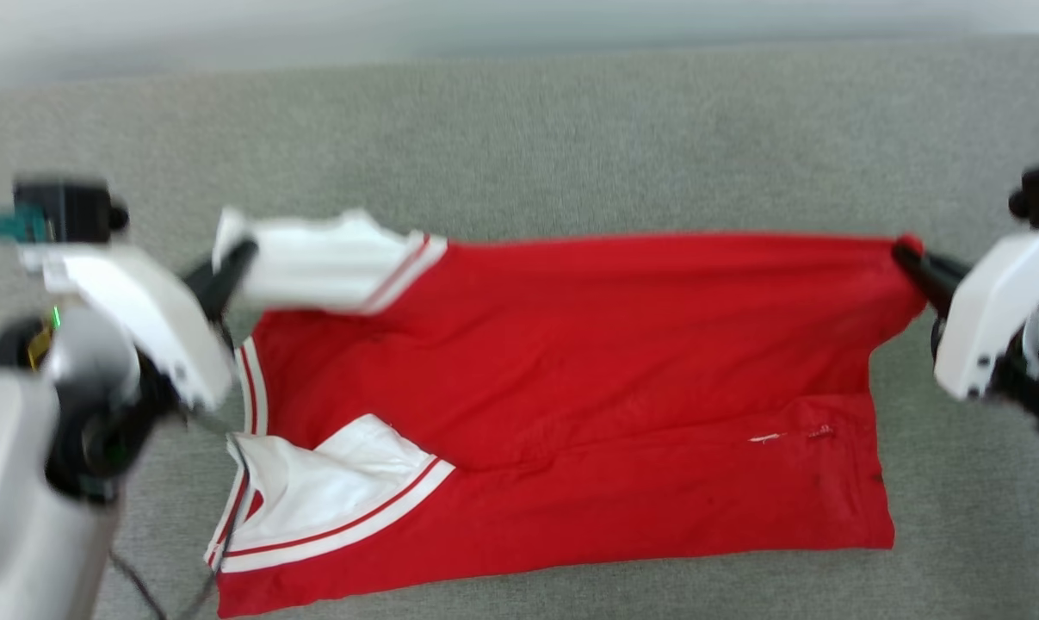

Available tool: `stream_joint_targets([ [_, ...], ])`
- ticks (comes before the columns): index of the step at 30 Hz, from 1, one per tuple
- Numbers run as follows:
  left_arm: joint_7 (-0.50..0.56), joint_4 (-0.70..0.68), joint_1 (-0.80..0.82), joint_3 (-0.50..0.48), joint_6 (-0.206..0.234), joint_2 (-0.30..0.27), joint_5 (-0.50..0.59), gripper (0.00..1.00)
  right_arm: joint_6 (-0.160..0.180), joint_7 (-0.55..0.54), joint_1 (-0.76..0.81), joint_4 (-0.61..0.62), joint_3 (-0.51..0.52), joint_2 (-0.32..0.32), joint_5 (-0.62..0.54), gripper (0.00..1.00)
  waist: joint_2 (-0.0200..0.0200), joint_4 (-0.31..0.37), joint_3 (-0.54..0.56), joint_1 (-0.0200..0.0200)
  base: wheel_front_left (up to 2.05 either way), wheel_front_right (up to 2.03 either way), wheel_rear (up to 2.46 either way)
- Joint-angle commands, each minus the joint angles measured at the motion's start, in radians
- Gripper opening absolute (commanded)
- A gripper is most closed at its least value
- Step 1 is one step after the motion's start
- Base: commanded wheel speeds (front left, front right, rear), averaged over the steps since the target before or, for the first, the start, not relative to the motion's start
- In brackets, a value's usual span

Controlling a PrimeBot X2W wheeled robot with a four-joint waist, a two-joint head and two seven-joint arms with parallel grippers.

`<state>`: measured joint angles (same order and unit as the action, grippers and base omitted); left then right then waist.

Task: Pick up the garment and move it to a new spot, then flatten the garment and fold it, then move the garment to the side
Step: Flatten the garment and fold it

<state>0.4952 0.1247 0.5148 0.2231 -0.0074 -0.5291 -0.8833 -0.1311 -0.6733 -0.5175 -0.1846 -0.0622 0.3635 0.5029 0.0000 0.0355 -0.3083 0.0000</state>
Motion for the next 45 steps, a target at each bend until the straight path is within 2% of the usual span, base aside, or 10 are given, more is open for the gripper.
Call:
stream_joint_targets([
  [1,-0.015,-0.021,-0.052,-0.009,0.012,-0.007,-0.003,0.00,0.001,0.014,0.035,0.012,0.011,0.000,0.002,0.00,0.0000,-0.005,0.030,0.0000,0.00,0.00,0.00],
  [13,-0.127,-0.058,-0.452,-0.021,0.089,0.095,-0.062,0.01,0.001,0.155,0.308,-0.025,0.063,-0.058,0.039,0.03,0.0000,-0.014,0.081,0.0000,0.00,0.00,0.00],
  [14,-0.137,-0.050,-0.467,-0.019,0.089,0.107,-0.066,0.37,0.001,0.163,0.328,-0.036,0.062,-0.066,0.049,0.36,0.0000,-0.014,0.084,0.0000,0.00,0.00,0.00],
  [15,-0.143,-0.039,-0.479,-0.014,0.086,0.120,-0.073,0.60,0.001,0.175,0.342,-0.042,0.060,-0.071,0.053,1.00,0.0000,-0.015,0.086,0.0000,0.00,0.00,0.00],
  [16,-0.153,-0.027,-0.491,-0.009,0.081,0.132,-0.073,0.87,0.001,0.187,0.356,-0.048,0.059,-0.074,0.057,1.00,0.0000,-0.015,0.090,0.0000,0.00,0.00,0.00],
  [17,-0.177,-0.015,-0.496,-0.011,0.079,0.143,-0.065,1.00,0.001,0.201,0.369,-0.054,0.060,-0.078,0.064,1.00,0.0000,-0.016,0.094,0.0000,0.00,0.00,0.00],
  [24,-0.360,0.000,-0.476,-0.010,0.051,0.177,0.018,1.00,0.001,0.276,0.445,0.030,0.080,-0.073,0.065,1.00,0.0000,-0.012,0.139,0.0000,0.00,0.00,0.00],
  [28,-0.434,-0.050,-0.463,0.005,0.051,0.172,0.083,1.00,0.001,0.240,0.470,0.119,0.127,-0.063,0.059,1.00,0.0000,-0.007,0.165,0.0000,0.00,0.00,0.00],
  [36,-0.584,-0.174,-0.436,0.010,0.104,0.187,0.217,1.00,0.001,0.015,0.425,0.167,0.242,-0.037,0.082,1.00,0.0000,-0.019,0.197,0.0000,0.00,0.00,0.00],
  [45,-0.703,-0.285,-0.396,0.024,0.156,0.211,0.337,1.00,0.001,-0.276,0.390,0.154,0.308,-0.052,0.064,1.00,0.0000,-0.111,0.139,0.0000,0.00,0.00,0.00],
])
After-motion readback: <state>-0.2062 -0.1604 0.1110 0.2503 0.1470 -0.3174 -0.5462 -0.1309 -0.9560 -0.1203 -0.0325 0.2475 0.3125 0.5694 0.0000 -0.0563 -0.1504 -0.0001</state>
